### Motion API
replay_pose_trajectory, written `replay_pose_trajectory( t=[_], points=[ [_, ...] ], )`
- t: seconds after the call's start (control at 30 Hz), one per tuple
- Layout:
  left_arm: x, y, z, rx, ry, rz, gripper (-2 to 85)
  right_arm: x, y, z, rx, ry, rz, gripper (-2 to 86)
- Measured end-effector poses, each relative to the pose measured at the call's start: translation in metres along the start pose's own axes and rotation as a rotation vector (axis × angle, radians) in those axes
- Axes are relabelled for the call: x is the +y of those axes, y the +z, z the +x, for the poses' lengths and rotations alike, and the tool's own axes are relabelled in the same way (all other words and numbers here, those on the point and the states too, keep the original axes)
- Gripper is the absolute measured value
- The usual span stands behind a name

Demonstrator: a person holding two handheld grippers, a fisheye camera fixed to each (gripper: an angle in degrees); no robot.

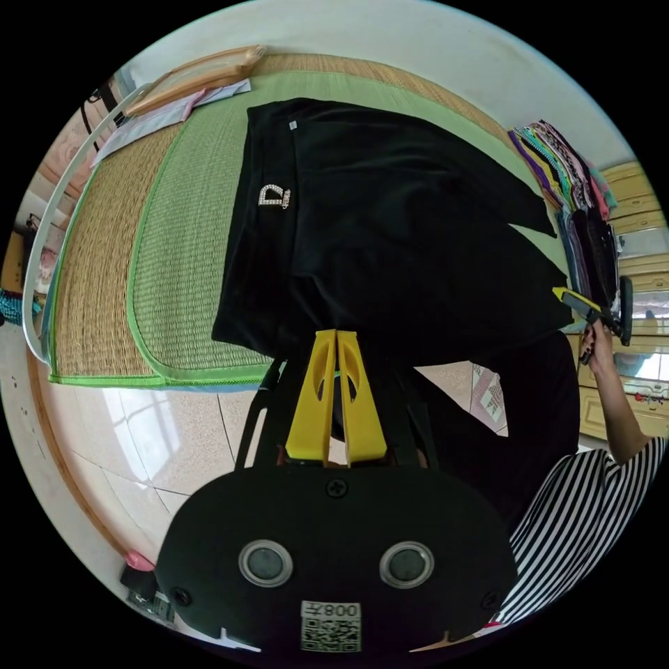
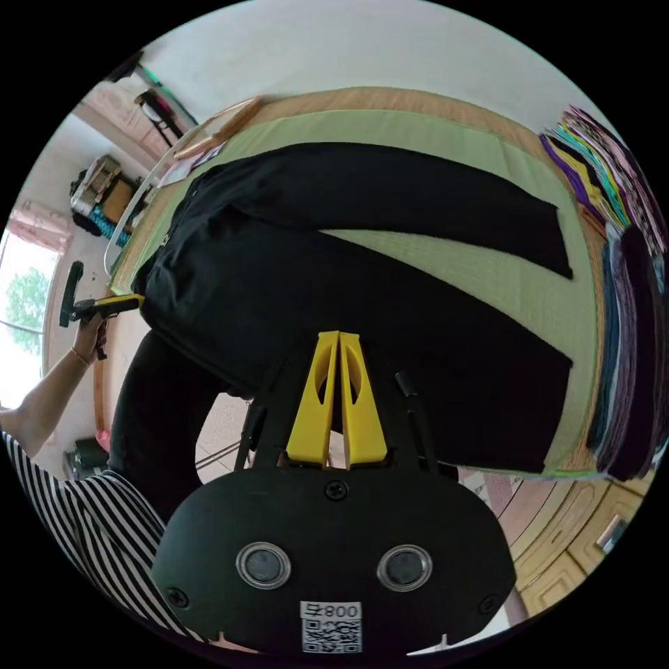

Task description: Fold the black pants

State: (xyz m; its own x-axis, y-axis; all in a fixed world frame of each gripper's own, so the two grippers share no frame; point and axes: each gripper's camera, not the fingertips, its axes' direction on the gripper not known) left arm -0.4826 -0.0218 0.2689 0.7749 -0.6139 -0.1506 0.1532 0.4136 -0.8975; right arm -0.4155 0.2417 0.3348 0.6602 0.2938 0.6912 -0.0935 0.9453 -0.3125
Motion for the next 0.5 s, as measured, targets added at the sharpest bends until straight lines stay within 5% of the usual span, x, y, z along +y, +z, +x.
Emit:
replay_pose_trajectory(
  t=[0.27, 0.5],
  points=[
    [-0.036, 0.009, 0.057, -0.018, -0.007, -0.040, 0.0, 0.055, 0.035, 0.052, 0.030, 0.004, -0.014, 0.2],
    [-0.073, -0.001, 0.117, 0.076, 0.038, 0.098, 0.0, 0.092, 0.049, 0.107, -0.067, 0.033, -0.008, 0.2]
  ],
)
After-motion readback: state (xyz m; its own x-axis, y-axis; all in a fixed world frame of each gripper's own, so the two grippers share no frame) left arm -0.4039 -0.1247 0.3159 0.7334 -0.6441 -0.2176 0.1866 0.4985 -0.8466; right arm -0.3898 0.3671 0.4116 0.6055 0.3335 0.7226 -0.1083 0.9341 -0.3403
